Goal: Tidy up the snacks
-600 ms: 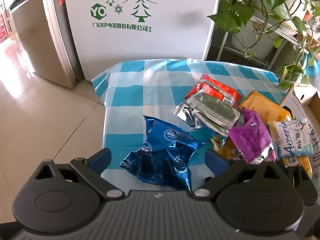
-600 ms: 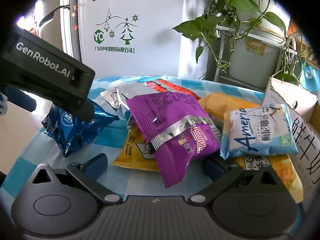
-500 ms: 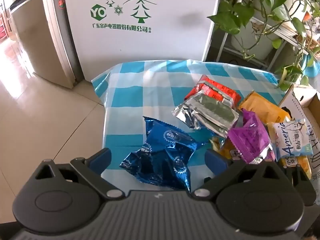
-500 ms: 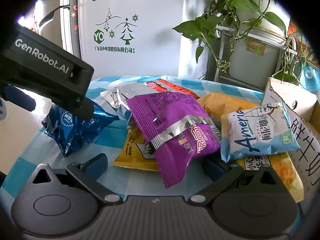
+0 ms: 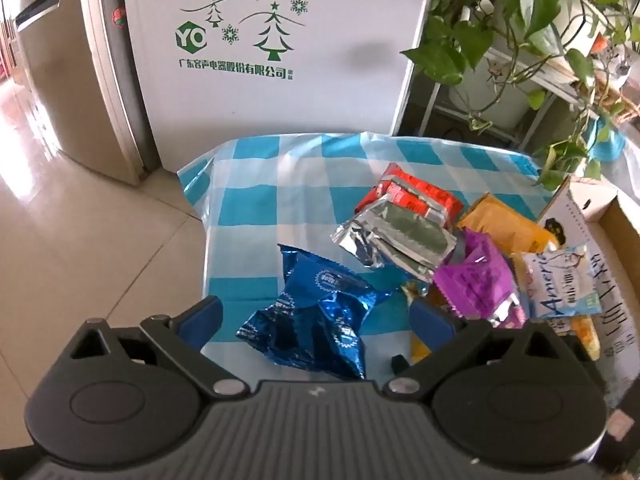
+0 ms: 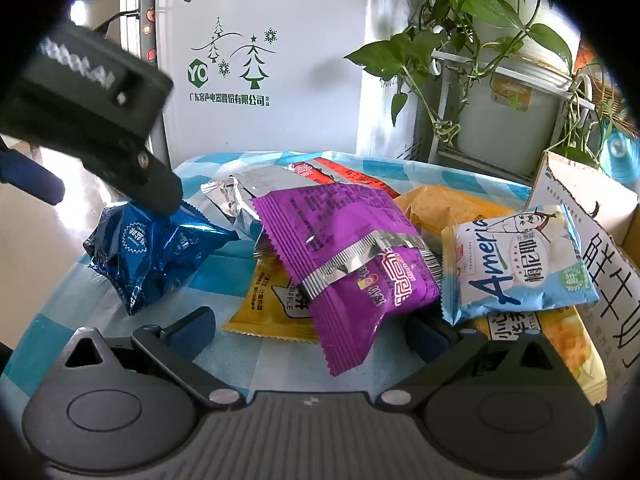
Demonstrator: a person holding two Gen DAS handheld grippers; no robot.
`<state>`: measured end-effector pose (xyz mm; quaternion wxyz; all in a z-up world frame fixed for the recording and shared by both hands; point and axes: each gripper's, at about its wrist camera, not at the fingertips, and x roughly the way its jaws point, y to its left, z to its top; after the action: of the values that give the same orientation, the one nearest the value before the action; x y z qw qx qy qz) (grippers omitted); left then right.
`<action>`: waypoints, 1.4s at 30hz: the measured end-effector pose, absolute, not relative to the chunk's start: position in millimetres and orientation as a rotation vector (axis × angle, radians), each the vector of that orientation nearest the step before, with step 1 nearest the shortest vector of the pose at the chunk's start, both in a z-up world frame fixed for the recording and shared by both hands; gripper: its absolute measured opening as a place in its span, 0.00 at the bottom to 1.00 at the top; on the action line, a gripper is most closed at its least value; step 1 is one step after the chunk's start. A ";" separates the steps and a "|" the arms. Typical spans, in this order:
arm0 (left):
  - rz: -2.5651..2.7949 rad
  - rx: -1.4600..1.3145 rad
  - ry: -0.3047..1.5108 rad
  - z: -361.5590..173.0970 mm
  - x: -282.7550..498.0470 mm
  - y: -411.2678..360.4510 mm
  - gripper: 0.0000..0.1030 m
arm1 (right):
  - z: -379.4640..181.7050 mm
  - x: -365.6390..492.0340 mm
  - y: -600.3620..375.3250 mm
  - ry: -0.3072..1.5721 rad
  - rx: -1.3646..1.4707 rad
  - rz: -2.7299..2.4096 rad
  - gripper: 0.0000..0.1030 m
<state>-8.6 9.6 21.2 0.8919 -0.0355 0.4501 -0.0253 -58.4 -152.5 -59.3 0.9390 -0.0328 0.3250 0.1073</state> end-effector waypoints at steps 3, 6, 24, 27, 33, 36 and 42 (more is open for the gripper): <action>-0.050 -0.085 0.949 22.9 -9.8 10.4 0.97 | -59.2 -58.4 -152.4 0.664 -0.068 0.219 1.00; -0.061 -0.091 0.960 24.5 -12.5 10.1 0.97 | -59.3 -58.1 -152.9 0.663 -0.068 0.219 1.00; -0.090 -0.060 0.989 25.3 -13.8 7.5 0.97 | -57.8 -60.2 -152.7 0.664 -0.071 0.218 1.00; -0.088 -0.045 0.986 26.2 -14.2 6.5 0.97 | -55.6 -56.4 -150.3 0.693 -0.069 0.200 1.00; -0.068 -0.042 0.975 30.2 -12.7 10.7 0.97 | -44.0 -49.3 -147.4 0.874 -0.030 0.105 1.00; -0.060 -0.041 0.972 31.7 -13.0 10.9 0.97 | -34.3 -37.2 -142.0 1.010 -0.067 0.140 1.00; -0.052 -0.002 0.982 31.9 -15.8 9.6 0.97 | -17.4 -36.8 -149.7 1.132 -0.045 0.130 1.00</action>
<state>-15.8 9.6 31.9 0.8815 -0.0008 0.4715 -0.0252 -36.8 -149.7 -17.4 0.8419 -0.0211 0.5357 0.0614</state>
